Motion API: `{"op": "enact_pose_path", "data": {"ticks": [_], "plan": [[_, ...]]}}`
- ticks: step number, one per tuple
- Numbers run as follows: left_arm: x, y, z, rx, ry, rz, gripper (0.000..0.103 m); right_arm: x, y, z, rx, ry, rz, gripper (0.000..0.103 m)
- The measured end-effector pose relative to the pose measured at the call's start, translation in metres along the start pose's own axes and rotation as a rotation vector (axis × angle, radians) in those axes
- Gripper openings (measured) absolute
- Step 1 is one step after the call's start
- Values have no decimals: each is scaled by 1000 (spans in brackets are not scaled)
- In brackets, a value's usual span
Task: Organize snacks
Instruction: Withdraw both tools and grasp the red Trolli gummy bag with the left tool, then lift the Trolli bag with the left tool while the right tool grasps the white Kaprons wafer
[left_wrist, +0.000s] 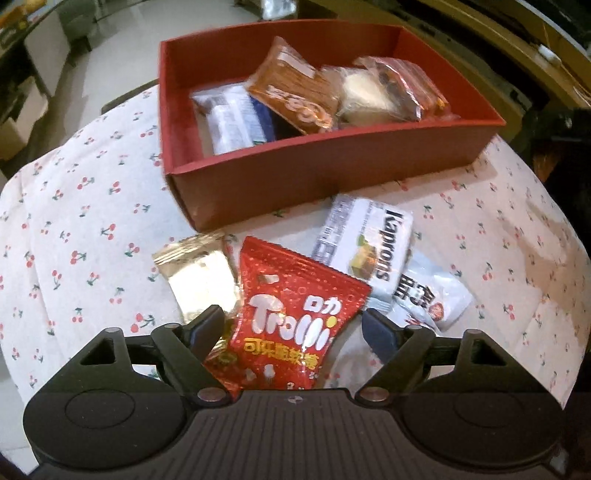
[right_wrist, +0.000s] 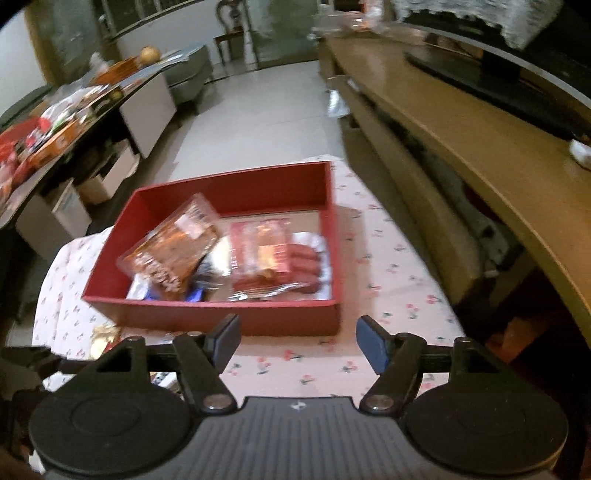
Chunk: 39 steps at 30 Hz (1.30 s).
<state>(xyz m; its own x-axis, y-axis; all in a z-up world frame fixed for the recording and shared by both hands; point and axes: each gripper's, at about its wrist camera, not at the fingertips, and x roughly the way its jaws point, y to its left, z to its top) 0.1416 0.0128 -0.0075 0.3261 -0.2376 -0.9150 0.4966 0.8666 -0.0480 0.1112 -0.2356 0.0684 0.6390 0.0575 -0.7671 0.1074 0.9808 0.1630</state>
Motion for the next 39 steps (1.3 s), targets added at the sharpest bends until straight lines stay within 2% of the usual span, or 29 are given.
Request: {"op": "enact_pose_path", "data": {"ticks": [3,7,10,15,22,29,30,32,33,38,39], "plan": [[4,-5,-3,31,13,11,87,-1,-14,2,33,-7,-15,86],[9,-11,0,55,17,43,88,15,-27,3,57,27,-70,86],[9,-11,-1,45,14,35,75,23,-35,0,66,57,-90,86],[2,-11,-4,45,7,14,61,10,-39,1,113,19,-50,86],[-9,6,-20,-31,9,29,59,23,18,-8,-48,80,36,86],[-36,40,-39,-175,-20,4,58,45,70,-25,-142,168,118,86],[-39,43,-41,-189,-22,-2,57,49,77,-27,-145,181,133,86],[-38,43,-45,-205,-8,-9,45,56,90,-31,-148,198,150,86],[-36,42,-47,-205,5,-12,44,61,96,-32,-146,207,157,86],[-29,32,-45,-191,21,1,52,85,116,-35,-89,257,170,86],[-28,31,-43,-193,18,7,58,89,119,-36,-82,260,168,86]]}}
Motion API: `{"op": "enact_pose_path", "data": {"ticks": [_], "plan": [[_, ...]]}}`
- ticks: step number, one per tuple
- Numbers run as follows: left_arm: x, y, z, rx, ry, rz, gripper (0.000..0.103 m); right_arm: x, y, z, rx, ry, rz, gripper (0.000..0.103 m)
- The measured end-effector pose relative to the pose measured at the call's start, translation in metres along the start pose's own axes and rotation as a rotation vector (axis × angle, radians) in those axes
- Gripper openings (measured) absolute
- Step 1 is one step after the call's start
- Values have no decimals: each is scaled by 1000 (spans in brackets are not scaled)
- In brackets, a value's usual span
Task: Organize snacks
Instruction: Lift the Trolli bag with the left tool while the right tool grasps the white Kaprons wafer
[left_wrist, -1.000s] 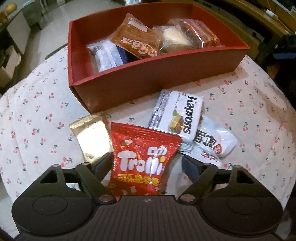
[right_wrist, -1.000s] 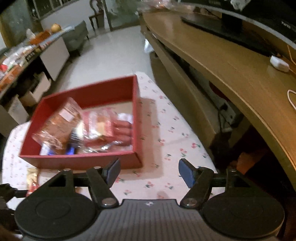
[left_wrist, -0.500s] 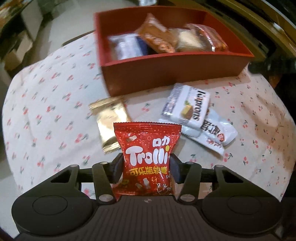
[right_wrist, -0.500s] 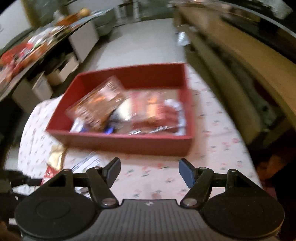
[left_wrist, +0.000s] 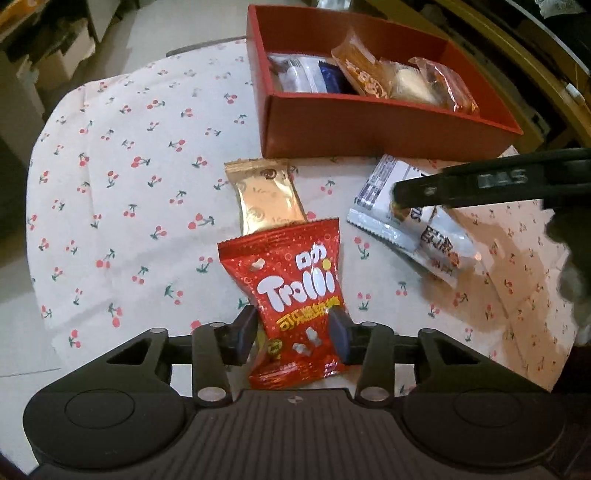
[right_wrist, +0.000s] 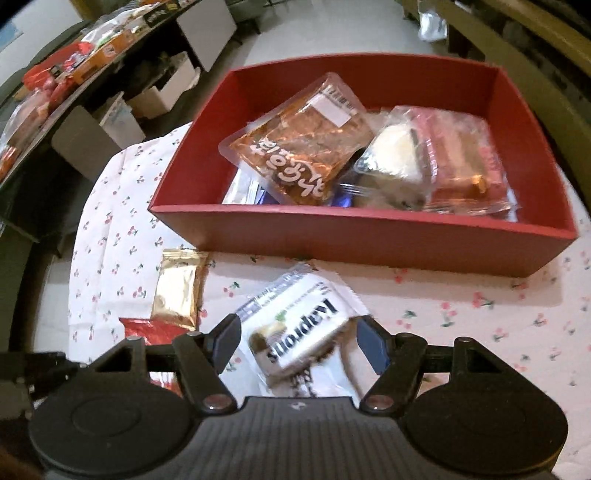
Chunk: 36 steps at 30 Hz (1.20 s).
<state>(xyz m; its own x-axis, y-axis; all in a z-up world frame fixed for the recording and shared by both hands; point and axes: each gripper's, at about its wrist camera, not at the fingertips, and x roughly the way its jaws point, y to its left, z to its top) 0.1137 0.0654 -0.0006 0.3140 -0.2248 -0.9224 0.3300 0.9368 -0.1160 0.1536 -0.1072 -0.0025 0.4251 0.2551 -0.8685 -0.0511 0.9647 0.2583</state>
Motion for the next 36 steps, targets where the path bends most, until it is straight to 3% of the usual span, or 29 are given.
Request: {"op": "enact_pose_path", "data": {"ticks": [1,2,3,7,9,11,14,18,23,29,32,34,36], "plan": [[2,-1,2,-8,-1,19,64,4,2,1,11,3,-3,87],[3,-1,2,-18,-2,38,79,6,3,2,20,3,-5,87],[5,-3,3,-25,-4,48,86,10,4,3,30,3,-4,88],[11,-10,4,-40,3,34,88,24,13,5,28,10,-13,94],[17,-13,3,-43,18,41,88,28,25,3,-30,-13,-59,98],[19,-15,1,-42,22,46,89,31,33,0,-103,-33,-102,96],[18,-17,-1,-33,12,49,84,29,35,-3,-187,-41,-132,85],[13,-13,-1,-46,1,33,72,21,30,-10,-249,-35,-162,83],[10,-14,-4,-45,-6,46,69,1,26,-20,-295,-41,-157,77],[19,-19,-1,-46,-10,99,84,7,21,-22,-279,-4,-150,78],[24,-24,0,-39,-16,129,85,15,23,-25,-304,21,-152,79],[23,-27,0,-18,-20,154,80,15,24,-24,-310,7,-146,78],[18,-29,-1,-17,-32,138,61,12,25,-26,-325,2,-156,77]]}}
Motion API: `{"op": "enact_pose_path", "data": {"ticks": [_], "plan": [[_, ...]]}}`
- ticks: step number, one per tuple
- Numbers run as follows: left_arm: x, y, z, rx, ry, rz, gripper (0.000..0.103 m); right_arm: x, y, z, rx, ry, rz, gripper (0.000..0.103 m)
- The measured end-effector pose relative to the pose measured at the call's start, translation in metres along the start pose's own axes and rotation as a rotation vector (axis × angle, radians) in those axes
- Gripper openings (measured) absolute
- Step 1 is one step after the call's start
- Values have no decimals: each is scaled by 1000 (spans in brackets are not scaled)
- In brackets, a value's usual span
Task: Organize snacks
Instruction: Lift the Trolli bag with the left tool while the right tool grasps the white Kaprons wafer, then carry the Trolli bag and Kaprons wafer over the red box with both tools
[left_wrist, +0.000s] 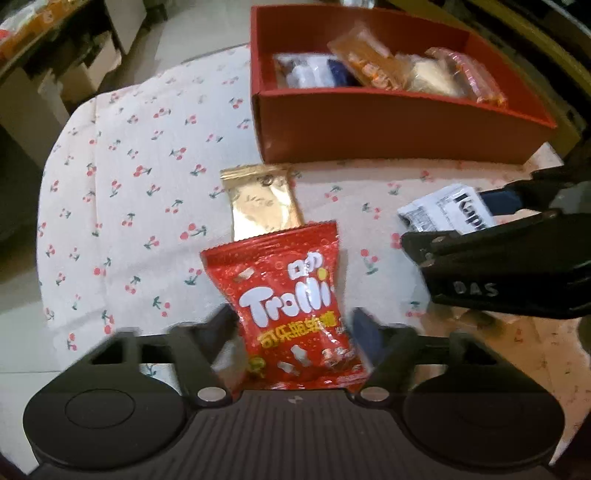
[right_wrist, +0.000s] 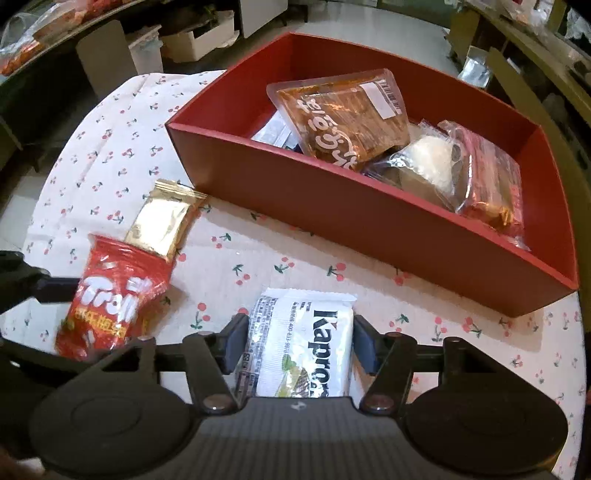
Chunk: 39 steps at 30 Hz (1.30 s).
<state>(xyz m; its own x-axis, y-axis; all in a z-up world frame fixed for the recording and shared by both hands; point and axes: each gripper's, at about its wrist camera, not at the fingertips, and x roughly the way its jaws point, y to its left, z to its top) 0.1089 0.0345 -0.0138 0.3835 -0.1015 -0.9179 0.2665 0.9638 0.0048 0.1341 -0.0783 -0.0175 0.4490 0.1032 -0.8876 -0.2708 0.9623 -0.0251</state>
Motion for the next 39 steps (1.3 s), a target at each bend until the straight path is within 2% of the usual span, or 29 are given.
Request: {"op": "enact_pose_path", "data": {"ticks": [9,19,30,39], "plan": [[-16,2,-7,-10,-19,-50,58,-38,-2,-10,17,-70,12,76],[-37,-4,0,-36,-88,-109,58,-69,-10,-14,69,-154,2,76],[-43,-15,24,-29,-142,-106,58,-80,-23,0,94,-221,-23,76],[-43,-8,35,-74,-153,-104,58,-87,-39,0,120,-244,-57,76]]}}
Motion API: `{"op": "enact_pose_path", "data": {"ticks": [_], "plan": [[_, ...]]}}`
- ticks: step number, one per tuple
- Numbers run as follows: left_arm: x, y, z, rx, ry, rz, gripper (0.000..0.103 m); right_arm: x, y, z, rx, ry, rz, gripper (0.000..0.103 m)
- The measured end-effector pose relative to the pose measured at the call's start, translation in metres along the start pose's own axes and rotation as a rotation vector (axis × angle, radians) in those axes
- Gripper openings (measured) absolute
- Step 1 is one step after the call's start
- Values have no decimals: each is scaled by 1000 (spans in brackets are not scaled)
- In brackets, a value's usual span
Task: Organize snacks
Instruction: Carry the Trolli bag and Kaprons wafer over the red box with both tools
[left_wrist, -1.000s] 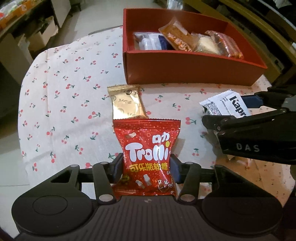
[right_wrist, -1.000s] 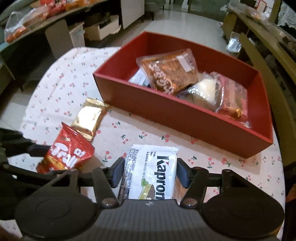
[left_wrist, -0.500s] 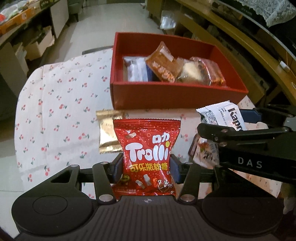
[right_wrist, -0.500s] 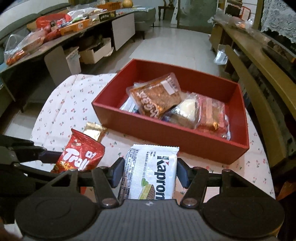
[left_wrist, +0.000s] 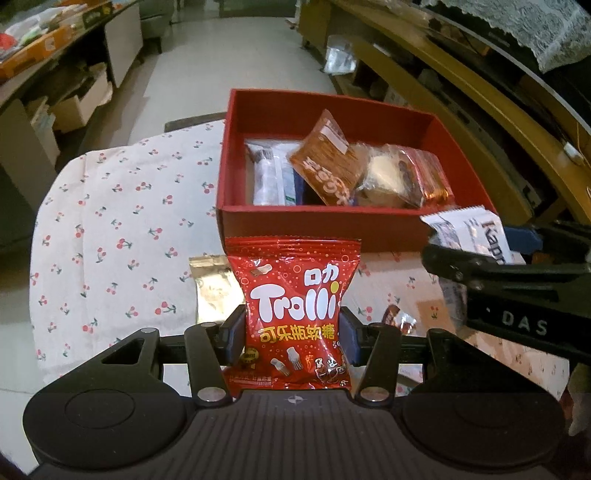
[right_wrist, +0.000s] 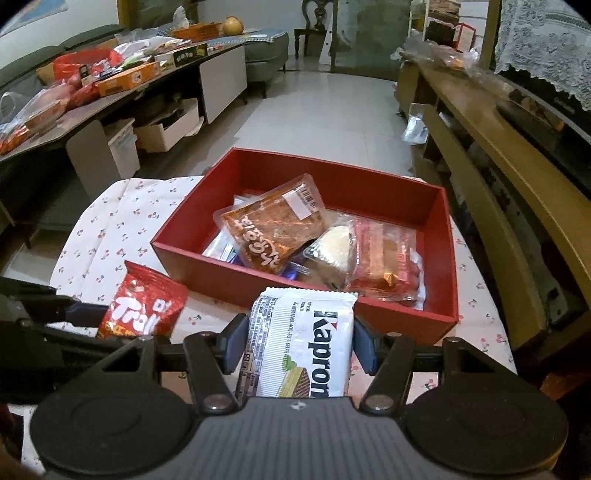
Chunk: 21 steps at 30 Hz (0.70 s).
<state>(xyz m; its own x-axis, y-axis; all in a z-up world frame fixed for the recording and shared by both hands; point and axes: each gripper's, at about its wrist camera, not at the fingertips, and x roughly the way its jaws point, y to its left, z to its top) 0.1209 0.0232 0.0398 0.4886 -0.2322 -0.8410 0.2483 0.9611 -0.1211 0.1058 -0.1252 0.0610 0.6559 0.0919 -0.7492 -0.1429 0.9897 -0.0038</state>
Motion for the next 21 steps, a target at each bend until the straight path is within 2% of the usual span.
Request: {"op": "enact_pose_path", "data": {"ticks": [5,21], "plan": [[-5,3,11,-37,-31,-8,58,-1,2,1,-5,-5,-1,76],[-6,-19,30,15,-83,17,57,-1,-8,12,13,-36,-52,76]]}}
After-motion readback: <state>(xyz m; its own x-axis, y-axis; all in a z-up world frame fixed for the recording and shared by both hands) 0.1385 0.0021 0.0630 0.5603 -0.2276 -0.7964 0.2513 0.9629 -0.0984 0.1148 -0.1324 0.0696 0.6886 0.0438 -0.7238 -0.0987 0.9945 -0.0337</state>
